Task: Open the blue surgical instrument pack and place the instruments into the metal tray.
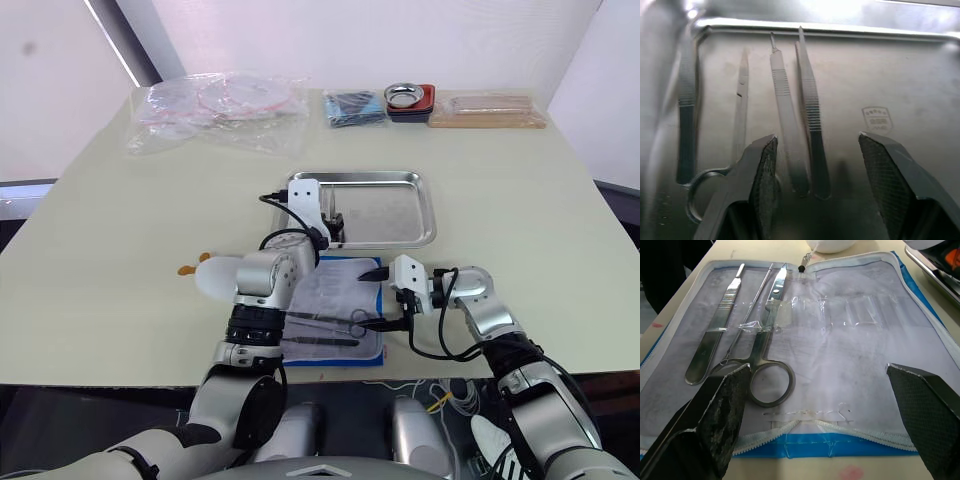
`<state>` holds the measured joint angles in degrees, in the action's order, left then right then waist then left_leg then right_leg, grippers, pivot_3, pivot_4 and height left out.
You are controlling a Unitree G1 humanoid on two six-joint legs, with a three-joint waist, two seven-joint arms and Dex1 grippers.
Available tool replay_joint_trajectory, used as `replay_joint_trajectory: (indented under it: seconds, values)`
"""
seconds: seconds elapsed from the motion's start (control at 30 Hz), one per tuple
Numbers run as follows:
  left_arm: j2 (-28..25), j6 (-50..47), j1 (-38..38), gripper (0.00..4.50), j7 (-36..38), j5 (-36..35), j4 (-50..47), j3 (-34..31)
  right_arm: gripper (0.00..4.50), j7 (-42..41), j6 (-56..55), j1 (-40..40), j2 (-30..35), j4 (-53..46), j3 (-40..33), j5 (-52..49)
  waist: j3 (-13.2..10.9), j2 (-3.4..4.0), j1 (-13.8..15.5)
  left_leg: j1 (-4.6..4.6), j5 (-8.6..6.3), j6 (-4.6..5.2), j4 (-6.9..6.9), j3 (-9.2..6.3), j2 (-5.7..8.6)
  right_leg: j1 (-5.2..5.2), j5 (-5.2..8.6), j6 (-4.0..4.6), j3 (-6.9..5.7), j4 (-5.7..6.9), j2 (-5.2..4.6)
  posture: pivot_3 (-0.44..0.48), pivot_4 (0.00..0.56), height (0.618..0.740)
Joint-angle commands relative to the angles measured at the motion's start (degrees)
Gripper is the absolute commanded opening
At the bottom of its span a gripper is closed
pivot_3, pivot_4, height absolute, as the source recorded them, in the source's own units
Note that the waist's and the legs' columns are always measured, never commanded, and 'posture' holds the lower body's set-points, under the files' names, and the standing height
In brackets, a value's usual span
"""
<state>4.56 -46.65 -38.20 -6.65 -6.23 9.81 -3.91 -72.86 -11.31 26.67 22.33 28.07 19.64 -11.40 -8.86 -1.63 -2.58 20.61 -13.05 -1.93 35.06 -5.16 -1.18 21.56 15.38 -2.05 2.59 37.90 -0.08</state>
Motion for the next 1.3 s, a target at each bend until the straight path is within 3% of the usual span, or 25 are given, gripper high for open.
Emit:
replay_joint_trajectory:
  seconds: [0.03,0.2,0.37,0.47,0.67,0.77,0.9,1.07,1.17,1.3]
  values:
    - [-2.64,3.77,-0.67,2.71,6.38,-0.85,-3.70,2.64,4.50,1.65,2.67,-3.61,1.37,5.56,4.08,7.52,0.00,0.00,0.00,0.00,0.00,0.00,0.00,0.00,0.00,0.00,0.00,0.00,0.00,0.00,0.00,0.000,0.150,0.740]
    - [-5.67,5.84,0.64,2.71,14.41,-3.05,-7.02,4.33,4.50,1.74,2.70,-3.66,1.28,5.58,3.94,7.37,0.00,0.01,0.00,0.00,0.00,-0.01,0.00,0.00,0.00,0.00,0.00,0.00,0.00,-0.01,0.00,0.000,0.150,0.740]
    - [-12.21,8.95,3.34,2.71,25.10,-4.48,-12.02,7.53,4.50,1.94,2.78,-3.84,1.13,5.48,3.81,7.22,-0.02,0.05,-0.14,-0.01,0.00,-0.01,-0.02,0.01,-0.01,0.01,0.00,0.01,0.01,0.00,0.01,0.000,0.150,0.740]
    - [-13.06,15.02,5.17,2.71,30.01,-7.11,-14.39,6.38,4.50,2.03,2.69,-4.04,1.15,5.44,3.73,7.17,-0.02,0.04,-0.03,-0.01,0.00,-0.01,-0.02,0.00,-0.02,0.01,0.01,0.01,0.01,0.00,0.00,0.000,0.150,0.740]
    - [-20.67,20.55,10.62,2.71,41.32,-9.05,-18.26,7.61,4.50,2.16,2.54,-4.40,1.40,5.31,3.68,7.35,0.01,0.11,-0.07,-0.02,0.00,0.00,-0.02,0.03,-0.03,0.01,0.02,0.05,0.04,-0.01,0.00,0.000,0.150,0.740]
    - [-25.96,22.18,14.59,2.71,49.00,-11.55,-21.58,7.79,4.50,2.06,2.54,-4.45,1.46,5.32,3.70,7.33,0.00,0.09,-0.09,-0.01,0.00,0.00,-0.02,0.03,-0.04,0.02,0.11,0.20,0.04,-0.02,0.00,0.000,0.150,0.740]
    - [-38.64,22.60,22.44,2.71,66.88,-18.53,-26.23,5.52,4.50,1.79,2.36,-4.30,1.19,5.53,3.73,7.15,-0.02,0.08,-0.21,0.00,-0.01,0.01,-0.01,0.08,-0.08,0.03,0.15,0.26,0.08,-0.05,-0.02,0.000,0.150,0.740]
    - [-45.61,22.66,25.89,2.71,76.22,-24.22,-26.46,2.41,4.50,1.71,2.31,-4.62,1.14,5.34,3.82,6.94,-0.12,0.14,0.05,0.00,-0.01,0.01,-0.21,0.01,-0.10,0.11,0.17,0.30,0.00,-0.14,-0.07,0.000,0.150,0.740]
    - [-50.65,28.92,29.27,2.71,83.62,-23.15,-24.34,0.98,4.50,1.80,2.13,-4.42,1.15,5.65,3.23,6.46,-0.22,0.23,-0.09,0.00,-0.02,0.01,-0.21,0.12,-0.19,0.14,0.18,0.31,0.08,-0.19,-0.36,0.000,0.150,0.740]
    - [-53.15,32.60,31.44,2.71,87.49,-24.16,-22.66,-0.53,4.50,1.86,2.24,-4.76,1.22,5.20,2.99,6.44,-0.20,0.20,0.10,0.01,-0.02,0.01,-0.31,0.07,-0.21,0.24,0.20,0.34,0.06,-0.22,-0.65,0.000,0.150,0.740]
